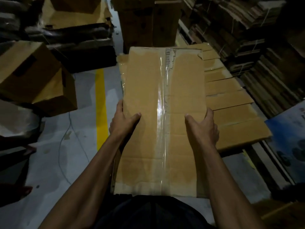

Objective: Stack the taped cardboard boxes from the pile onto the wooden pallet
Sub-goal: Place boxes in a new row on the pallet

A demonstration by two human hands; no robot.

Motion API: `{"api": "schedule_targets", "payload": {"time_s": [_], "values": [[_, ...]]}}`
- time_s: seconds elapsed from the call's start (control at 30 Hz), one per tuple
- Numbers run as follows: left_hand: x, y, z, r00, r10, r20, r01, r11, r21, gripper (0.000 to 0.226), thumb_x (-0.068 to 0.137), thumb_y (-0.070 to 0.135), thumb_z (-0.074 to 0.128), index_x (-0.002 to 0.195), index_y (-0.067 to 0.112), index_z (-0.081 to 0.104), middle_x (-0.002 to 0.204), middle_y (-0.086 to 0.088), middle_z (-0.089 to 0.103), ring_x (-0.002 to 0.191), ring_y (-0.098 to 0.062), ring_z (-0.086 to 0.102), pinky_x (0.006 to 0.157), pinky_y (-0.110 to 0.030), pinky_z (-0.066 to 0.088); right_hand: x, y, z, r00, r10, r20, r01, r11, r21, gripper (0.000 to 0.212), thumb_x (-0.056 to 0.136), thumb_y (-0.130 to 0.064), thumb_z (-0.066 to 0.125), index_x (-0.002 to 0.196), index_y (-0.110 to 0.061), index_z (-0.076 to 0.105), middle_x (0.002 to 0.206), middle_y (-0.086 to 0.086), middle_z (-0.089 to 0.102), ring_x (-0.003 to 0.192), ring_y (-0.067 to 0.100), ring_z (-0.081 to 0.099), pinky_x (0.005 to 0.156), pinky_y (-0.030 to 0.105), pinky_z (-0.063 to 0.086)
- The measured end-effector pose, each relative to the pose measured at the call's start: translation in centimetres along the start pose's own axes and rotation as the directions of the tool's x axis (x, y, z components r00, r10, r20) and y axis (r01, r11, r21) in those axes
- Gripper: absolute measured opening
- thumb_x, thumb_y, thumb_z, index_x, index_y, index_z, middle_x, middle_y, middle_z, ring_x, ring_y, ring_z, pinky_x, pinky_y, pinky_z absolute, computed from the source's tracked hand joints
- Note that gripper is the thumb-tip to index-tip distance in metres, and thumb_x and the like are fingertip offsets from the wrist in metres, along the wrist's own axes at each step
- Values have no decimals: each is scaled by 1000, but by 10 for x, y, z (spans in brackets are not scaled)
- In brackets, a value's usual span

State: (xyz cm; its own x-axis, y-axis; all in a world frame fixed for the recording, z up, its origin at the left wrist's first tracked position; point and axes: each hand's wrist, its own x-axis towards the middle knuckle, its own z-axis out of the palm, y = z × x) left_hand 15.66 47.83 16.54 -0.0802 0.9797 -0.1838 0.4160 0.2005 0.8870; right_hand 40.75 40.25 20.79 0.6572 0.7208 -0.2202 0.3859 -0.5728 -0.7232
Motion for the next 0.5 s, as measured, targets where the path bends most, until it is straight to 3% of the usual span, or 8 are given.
{"api": "schedule_targets", "payload": {"time_s": [0.2,0.33,0.5], "values": [[103,14,14,971,53,235,-68,996,57,92,64,62,68,144,50,24,136,15,55,119,-22,58,102,-50,46,26,-22,41,971,173,-165,-166,985,52,83,79,-62,65,147,-29,31,128,8,60,116,35,54,97,44,42],[172,28,16,900,104,424,-124,992,21,90,63,59,72,142,48,32,126,16,62,111,-18,63,98,-47,50,30,-49,68,906,309,-290,-284,950,127,79,80,-59,65,146,-29,33,126,6,61,113,35,56,91,39,44],[225,48,18,781,139,609,-231,970,74,91,62,66,70,141,53,27,130,17,58,116,-22,60,99,-52,47,19,-78,92,800,432,-416,-388,902,190,77,83,-59,62,147,-29,32,129,4,60,114,32,56,92,40,42]]}}
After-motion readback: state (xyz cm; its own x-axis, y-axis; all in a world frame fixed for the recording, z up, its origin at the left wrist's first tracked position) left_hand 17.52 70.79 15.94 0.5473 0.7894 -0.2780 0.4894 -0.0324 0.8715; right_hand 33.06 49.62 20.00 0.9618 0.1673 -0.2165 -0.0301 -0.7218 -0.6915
